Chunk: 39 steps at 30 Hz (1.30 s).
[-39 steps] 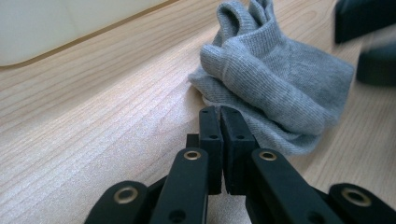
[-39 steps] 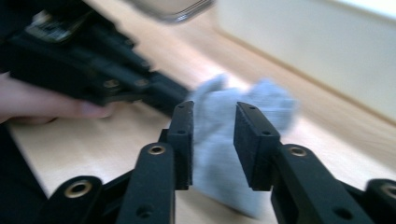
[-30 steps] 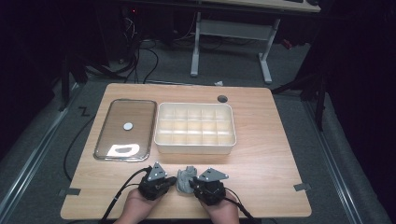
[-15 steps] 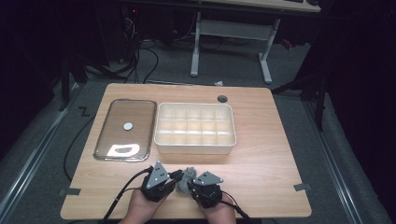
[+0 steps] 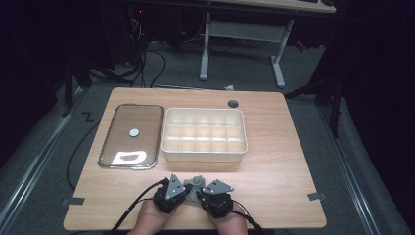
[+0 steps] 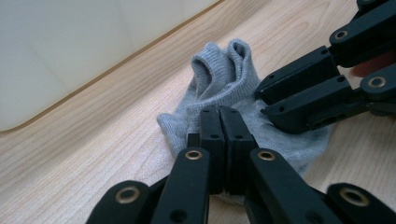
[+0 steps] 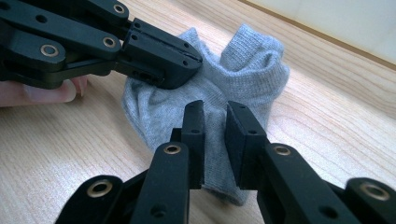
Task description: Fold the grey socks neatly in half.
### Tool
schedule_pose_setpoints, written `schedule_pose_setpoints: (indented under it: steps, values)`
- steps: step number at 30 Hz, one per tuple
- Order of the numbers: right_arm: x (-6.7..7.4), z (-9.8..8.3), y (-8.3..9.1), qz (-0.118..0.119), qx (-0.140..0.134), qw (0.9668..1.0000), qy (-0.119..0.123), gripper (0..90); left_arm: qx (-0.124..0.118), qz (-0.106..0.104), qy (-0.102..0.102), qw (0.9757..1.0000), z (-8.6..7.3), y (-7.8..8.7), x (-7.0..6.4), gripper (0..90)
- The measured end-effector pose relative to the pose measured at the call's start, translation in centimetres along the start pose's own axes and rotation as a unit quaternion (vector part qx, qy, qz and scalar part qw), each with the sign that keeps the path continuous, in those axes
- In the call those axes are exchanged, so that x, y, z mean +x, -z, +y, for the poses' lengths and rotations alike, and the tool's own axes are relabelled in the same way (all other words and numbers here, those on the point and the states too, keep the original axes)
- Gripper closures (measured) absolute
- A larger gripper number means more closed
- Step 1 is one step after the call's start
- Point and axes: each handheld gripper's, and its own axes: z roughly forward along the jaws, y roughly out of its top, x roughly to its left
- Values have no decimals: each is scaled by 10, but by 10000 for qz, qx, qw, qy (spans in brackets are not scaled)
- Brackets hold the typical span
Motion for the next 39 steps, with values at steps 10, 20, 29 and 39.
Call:
schedule_pose_setpoints:
  steps: [10, 20, 29, 39]
  values:
    - [-5, 7, 15, 51, -38, 9996, -282, 703, -8, -107, 84, 9999, 0, 0, 2, 867]
    - [-11, 2, 8, -37, 130, 9962, -863, 583, -20, -217, 116, 9997, 0, 0, 4, 825]
    - [-12, -1, 1, 280, 207, 9927, -1156, 705, -24, -276, 129, 9995, -1, 0, 4, 790]
    - [9, 12, 18, 167, -190, 9992, -315, 827, -23, -274, 112, 9996, 0, 0, 3, 843]
